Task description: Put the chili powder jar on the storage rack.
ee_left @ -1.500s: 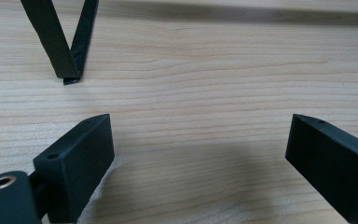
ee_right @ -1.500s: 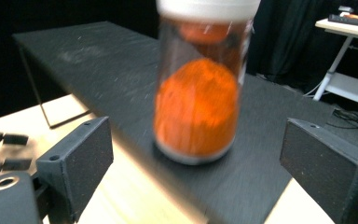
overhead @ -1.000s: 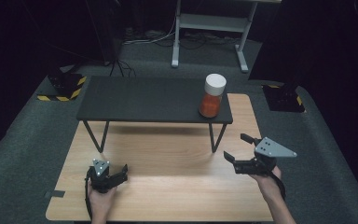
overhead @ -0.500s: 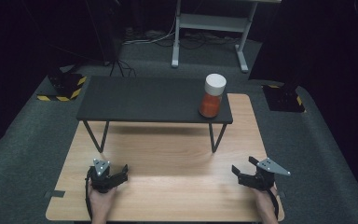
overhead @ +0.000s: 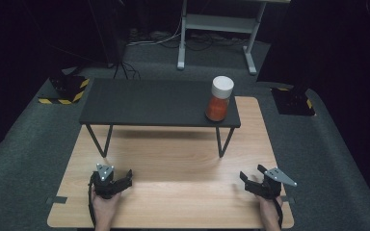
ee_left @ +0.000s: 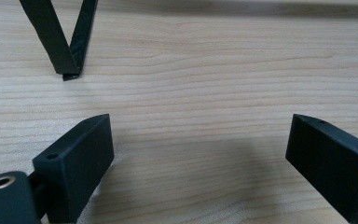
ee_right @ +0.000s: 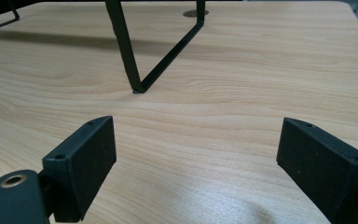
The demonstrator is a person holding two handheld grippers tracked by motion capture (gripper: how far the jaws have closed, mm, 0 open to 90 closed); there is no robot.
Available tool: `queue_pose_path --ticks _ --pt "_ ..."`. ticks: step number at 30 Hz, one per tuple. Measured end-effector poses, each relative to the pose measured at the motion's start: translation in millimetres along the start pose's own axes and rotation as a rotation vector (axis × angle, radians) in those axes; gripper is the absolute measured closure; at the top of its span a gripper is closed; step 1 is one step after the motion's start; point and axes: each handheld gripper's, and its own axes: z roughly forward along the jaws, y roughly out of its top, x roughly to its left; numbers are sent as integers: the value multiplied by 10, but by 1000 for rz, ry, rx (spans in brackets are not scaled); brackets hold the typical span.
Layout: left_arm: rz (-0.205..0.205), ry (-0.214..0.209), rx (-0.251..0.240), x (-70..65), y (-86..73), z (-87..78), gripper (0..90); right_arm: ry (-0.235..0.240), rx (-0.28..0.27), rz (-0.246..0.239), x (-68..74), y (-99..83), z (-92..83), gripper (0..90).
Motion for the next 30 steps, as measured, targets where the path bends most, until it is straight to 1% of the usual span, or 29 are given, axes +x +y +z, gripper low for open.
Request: queue_pose_path --ticks 3,4,5,6,9,10,13,30 --pt "3 2 4 -6 5 5 79 -4 2 -6 10 -4 -2 113" --pt "4 3 5 -9 7 8 79 -10 4 -23 39 -6 -1 113" --pt "4 3 5 -9 7 8 79 -10 4 -23 39 -6 -1 113" --pt "3 3 6 -9 8 8 79 -14 10 -38 57 -1 3 113" --pt "2 2 6 -8 8 8 79 -15 11 -38 58 0 4 113" --pt "3 3 7 -9 9 9 79 -16 8 -30 53 -5 1 113" --pt "4 2 7 -8 9 9 79 -19 7 -27 56 -9 -2 113" --pt "4 -2 6 -3 5 4 79 -24 30 -53 106 10 7 112"
